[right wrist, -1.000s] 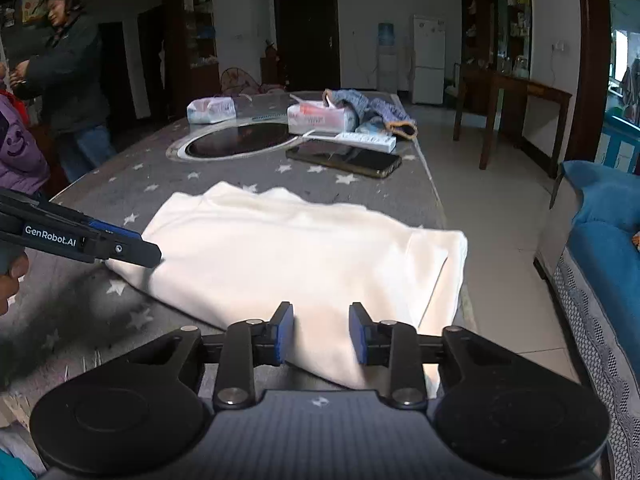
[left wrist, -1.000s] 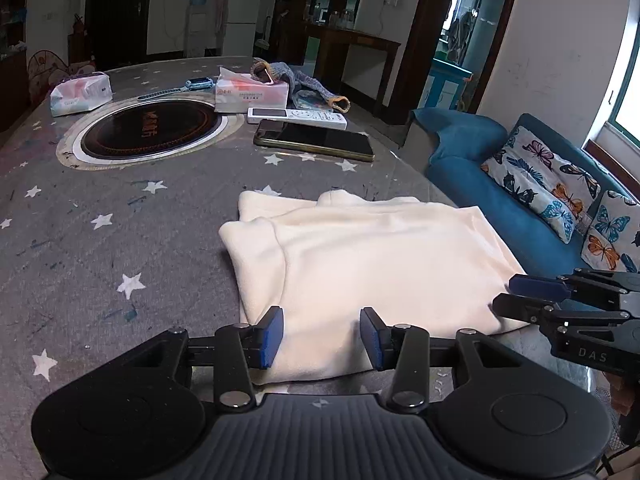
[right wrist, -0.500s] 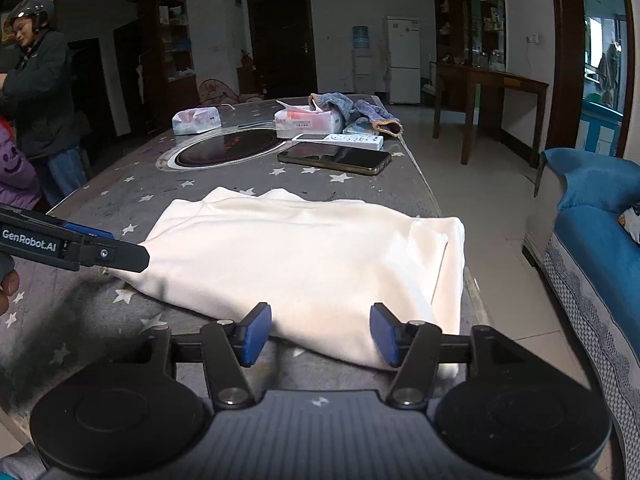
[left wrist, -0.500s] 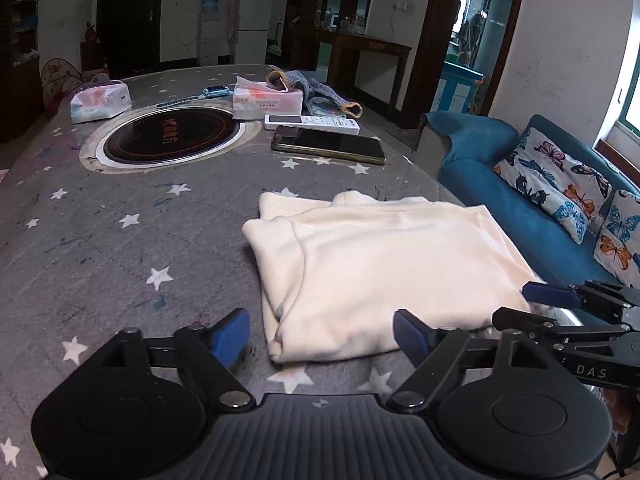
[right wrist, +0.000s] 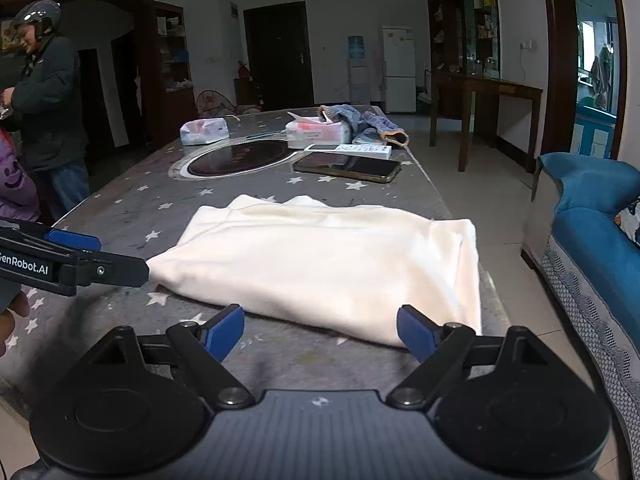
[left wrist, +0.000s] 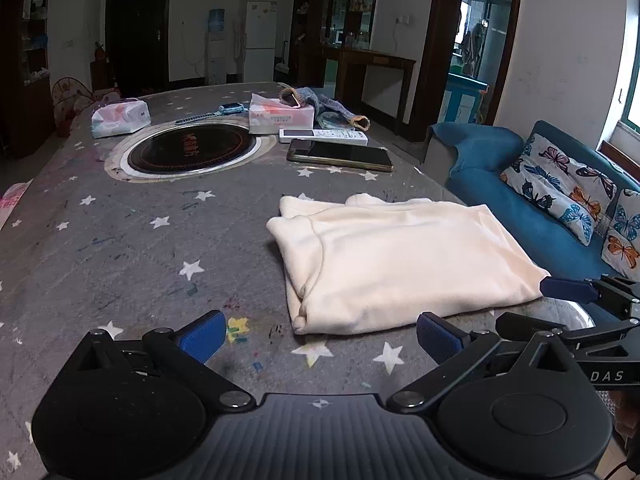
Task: Fold clothes
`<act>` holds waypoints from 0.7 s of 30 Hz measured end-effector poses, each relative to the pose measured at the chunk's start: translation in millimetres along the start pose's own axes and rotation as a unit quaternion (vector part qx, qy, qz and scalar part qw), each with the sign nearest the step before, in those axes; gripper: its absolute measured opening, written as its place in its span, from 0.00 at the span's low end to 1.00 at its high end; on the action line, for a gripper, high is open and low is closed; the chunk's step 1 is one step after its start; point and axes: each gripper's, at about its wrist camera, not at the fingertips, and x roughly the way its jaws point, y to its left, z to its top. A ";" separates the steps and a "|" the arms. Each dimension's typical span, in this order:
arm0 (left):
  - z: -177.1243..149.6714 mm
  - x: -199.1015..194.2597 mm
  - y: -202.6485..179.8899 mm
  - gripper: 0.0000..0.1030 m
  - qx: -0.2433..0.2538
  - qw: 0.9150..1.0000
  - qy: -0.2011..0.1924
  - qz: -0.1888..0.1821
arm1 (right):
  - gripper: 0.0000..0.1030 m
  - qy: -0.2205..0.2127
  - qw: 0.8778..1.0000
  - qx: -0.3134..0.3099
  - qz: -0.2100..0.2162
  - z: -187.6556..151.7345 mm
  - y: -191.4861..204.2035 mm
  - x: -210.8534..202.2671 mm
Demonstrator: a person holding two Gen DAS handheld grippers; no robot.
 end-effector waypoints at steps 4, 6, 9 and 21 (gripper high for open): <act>-4.3 0.1 3.2 1.00 -0.006 1.000 0.009 0.015 | 0.87 0.002 1.000 0.000 -0.001 -3.5 5.6 -1.7; -6.5 -1.0 4.4 1.00 -0.008 1.000 0.011 0.015 | 0.89 0.003 1.000 -0.001 0.000 -5.2 7.9 -2.3; -9.8 -3.2 5.5 1.00 -0.010 1.000 0.011 0.017 | 0.90 0.005 1.000 -0.002 0.002 -7.5 10.9 -3.0; -12.2 -8.8 1.7 1.00 -0.007 1.000 0.001 0.016 | 0.94 0.003 1.000 0.000 0.002 -12.6 15.9 -6.0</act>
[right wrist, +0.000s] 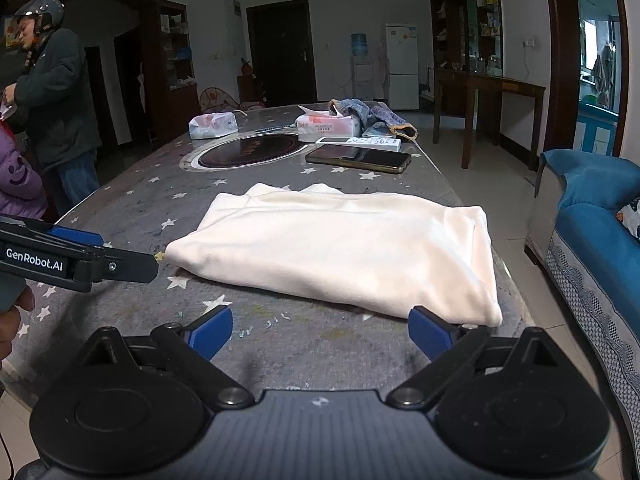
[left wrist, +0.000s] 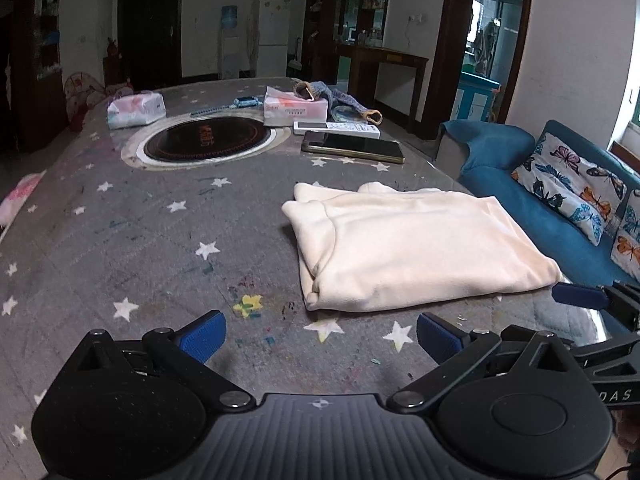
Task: Fold clothes
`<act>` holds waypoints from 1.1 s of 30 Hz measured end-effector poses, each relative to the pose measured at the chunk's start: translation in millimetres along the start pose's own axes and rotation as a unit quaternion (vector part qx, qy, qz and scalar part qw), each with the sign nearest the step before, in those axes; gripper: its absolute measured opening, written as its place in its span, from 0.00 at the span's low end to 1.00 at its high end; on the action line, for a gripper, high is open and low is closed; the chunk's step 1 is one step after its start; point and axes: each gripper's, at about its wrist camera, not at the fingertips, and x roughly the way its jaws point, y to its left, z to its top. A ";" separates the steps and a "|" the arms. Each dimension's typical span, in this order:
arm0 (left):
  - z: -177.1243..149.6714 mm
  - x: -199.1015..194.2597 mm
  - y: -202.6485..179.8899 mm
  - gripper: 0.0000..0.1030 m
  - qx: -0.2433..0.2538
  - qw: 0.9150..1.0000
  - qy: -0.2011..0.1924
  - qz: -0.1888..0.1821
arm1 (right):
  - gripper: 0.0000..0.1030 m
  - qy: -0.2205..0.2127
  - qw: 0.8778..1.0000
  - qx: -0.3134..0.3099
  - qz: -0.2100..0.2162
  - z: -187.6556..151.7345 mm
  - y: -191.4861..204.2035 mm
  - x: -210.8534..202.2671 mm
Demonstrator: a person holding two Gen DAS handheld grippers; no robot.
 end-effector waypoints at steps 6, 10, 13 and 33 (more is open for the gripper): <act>-0.9 -0.7 -1.6 1.00 -0.004 1.000 -0.001 -0.002 | 0.94 0.000 1.000 0.003 0.002 -2.4 -0.2 -1.2; -0.7 -0.4 -2.8 1.00 -0.003 1.000 -0.001 -0.008 | 0.95 0.002 1.000 0.009 0.005 -3.3 -1.8 -1.5; -1.2 0.7 -4.5 1.00 0.000 1.000 0.001 -0.007 | 0.95 0.001 1.000 0.009 0.005 -3.5 -1.9 -1.6; -9.6 2.4 -21.6 1.00 0.033 0.999 0.011 0.027 | 0.98 0.011 1.000 0.014 -0.008 -6.1 3.0 -3.6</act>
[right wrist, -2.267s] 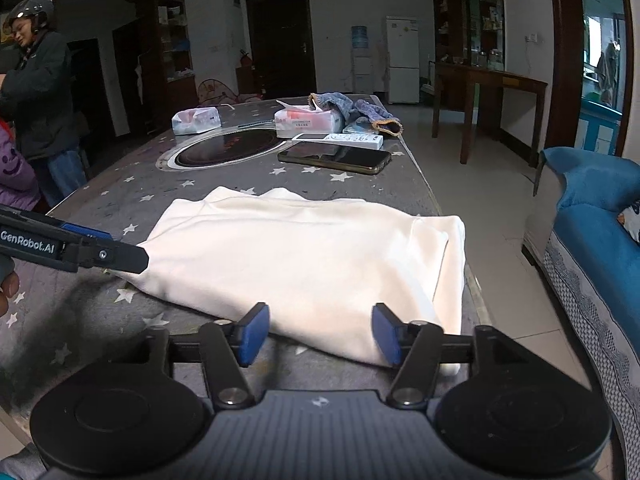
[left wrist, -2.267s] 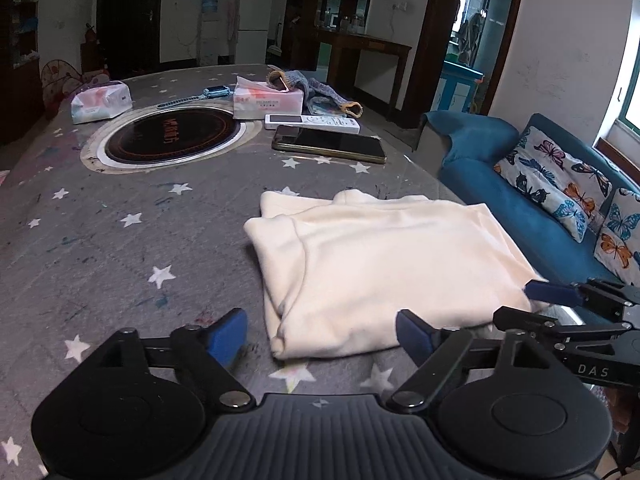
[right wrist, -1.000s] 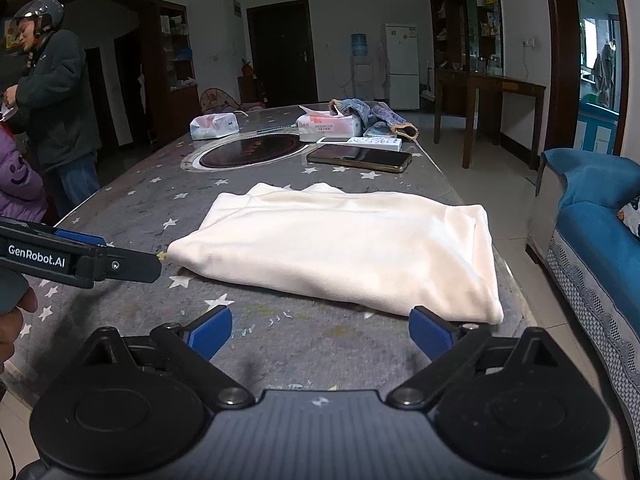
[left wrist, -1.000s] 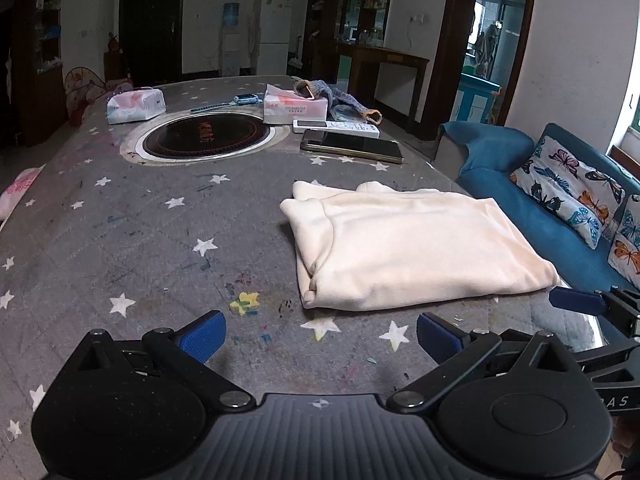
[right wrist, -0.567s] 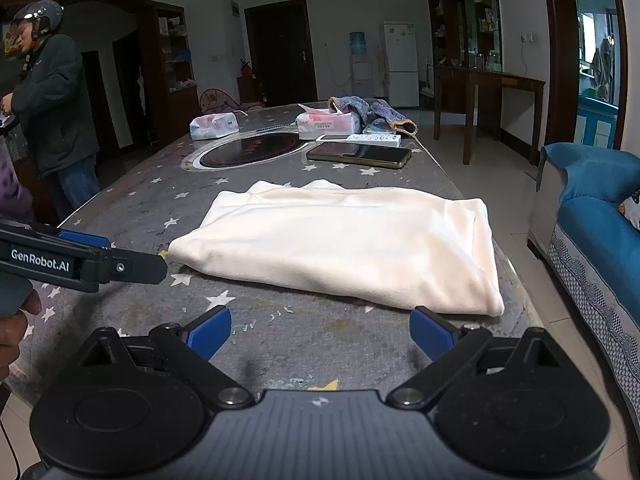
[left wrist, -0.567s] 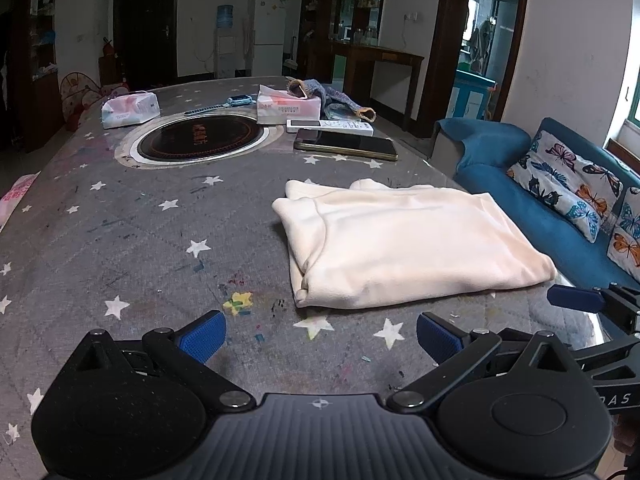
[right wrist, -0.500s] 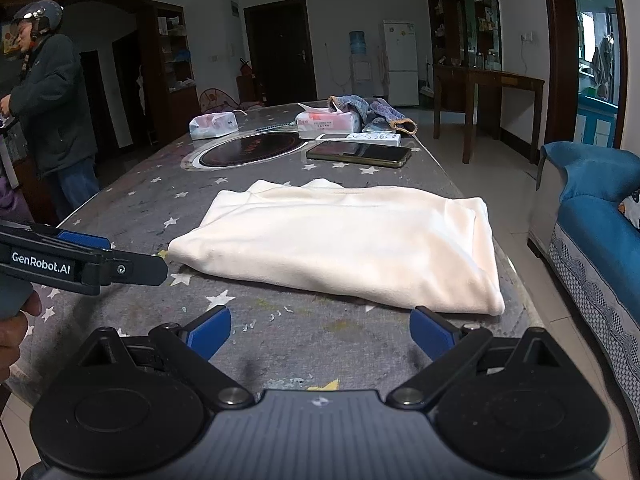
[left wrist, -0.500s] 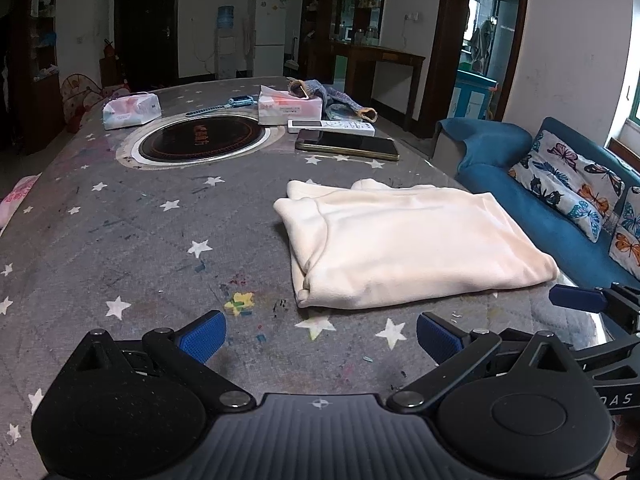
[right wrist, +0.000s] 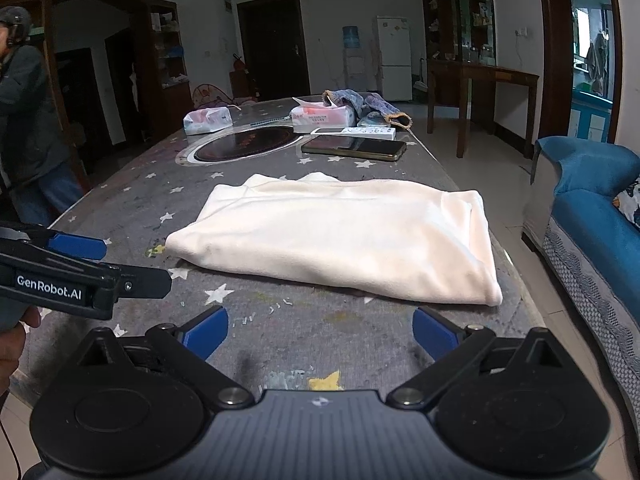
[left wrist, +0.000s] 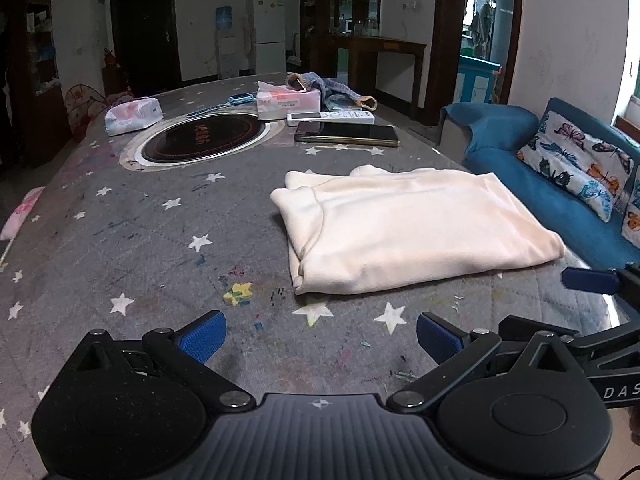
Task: Fold clothes
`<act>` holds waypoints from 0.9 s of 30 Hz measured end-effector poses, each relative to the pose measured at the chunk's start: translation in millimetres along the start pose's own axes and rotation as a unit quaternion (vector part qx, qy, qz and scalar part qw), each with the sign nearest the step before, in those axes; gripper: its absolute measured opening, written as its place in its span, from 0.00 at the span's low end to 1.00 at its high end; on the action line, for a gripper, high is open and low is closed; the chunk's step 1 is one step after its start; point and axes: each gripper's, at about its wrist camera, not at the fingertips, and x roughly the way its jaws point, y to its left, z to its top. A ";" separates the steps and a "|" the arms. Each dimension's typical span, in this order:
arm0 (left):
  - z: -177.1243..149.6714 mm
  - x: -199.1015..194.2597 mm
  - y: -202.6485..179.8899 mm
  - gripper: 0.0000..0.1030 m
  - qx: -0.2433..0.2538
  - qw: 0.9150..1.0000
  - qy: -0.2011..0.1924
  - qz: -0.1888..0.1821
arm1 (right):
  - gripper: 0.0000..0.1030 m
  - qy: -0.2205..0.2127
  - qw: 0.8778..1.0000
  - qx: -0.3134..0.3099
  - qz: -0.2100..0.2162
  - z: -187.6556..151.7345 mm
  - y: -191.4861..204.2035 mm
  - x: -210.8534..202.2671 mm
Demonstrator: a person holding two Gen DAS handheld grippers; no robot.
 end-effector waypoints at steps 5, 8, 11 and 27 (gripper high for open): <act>-2.3 -2.6 -2.2 1.00 0.009 1.000 0.000 0.007 | 1.00 0.007 1.000 0.002 -0.012 1.4 4.5 -2.4; -3.2 -2.9 -0.3 1.00 0.003 1.000 0.006 0.003 | 1.00 0.013 1.000 0.012 -0.021 2.0 5.5 -2.7; -4.8 -3.2 0.5 1.00 -0.001 1.000 0.008 0.005 | 1.00 0.019 0.999 0.022 -0.027 1.3 6.0 -2.1; -16.8 -13.3 -3.5 1.00 0.004 1.000 0.005 0.019 | 1.00 0.028 0.998 0.025 -0.044 -5.7 8.9 -5.5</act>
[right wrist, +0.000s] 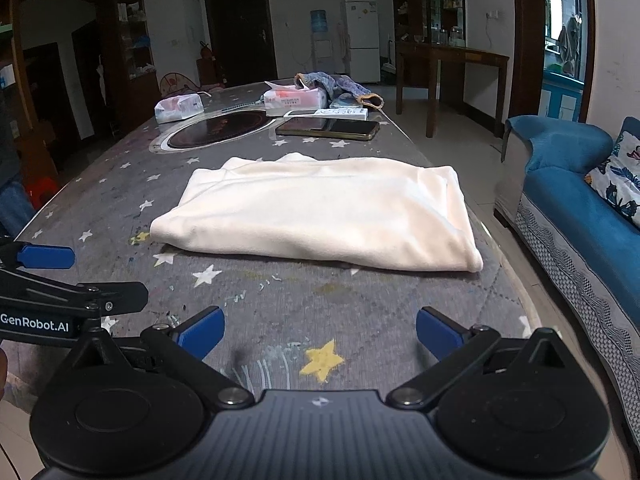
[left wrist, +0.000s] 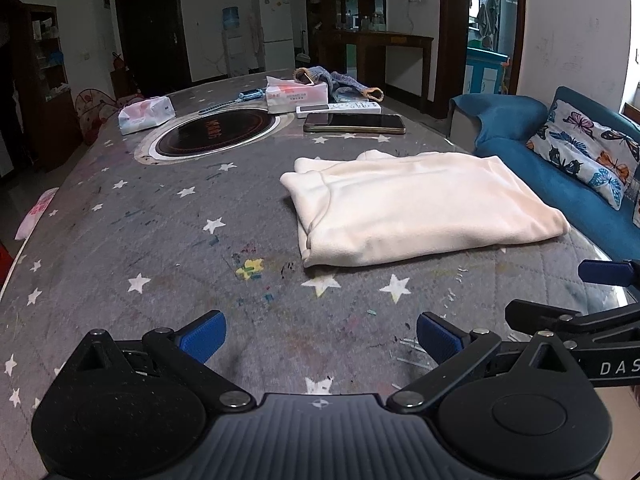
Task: Fold clothes
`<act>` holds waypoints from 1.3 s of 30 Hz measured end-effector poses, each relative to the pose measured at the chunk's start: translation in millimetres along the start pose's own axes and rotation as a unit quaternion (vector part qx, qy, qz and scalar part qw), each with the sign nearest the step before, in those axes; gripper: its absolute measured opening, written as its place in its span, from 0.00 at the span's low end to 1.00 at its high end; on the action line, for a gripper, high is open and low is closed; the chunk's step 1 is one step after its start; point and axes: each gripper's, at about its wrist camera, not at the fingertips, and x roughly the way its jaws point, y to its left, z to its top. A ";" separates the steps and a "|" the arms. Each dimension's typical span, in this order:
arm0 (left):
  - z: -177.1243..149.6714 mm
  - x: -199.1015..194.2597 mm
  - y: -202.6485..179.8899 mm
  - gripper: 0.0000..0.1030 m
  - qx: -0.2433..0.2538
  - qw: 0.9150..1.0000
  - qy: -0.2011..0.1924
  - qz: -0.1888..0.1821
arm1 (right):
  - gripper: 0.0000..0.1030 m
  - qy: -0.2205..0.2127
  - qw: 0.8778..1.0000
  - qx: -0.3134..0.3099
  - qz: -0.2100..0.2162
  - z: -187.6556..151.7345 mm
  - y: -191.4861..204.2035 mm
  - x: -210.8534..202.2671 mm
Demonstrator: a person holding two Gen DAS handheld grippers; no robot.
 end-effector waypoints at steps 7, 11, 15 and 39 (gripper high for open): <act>-7.0 -5.9 -0.2 1.00 -0.003 1.000 -0.002 0.004 | 1.00 -0.001 1.000 -0.004 0.000 -3.9 4.8 -5.4; -10.0 -9.6 -0.2 1.00 -0.007 1.000 -0.004 0.005 | 1.00 -0.003 1.000 -0.006 0.000 -6.4 7.2 -9.3; -12.3 -12.5 -1.2 1.00 -0.007 1.000 -0.006 0.004 | 1.00 -0.006 1.000 -0.009 0.000 -7.7 9.3 -13.8; -17.3 -24.7 -6.0 1.00 -0.011 1.000 -0.014 0.016 | 1.00 -0.017 1.000 -0.011 0.005 -13.7 14.0 -28.2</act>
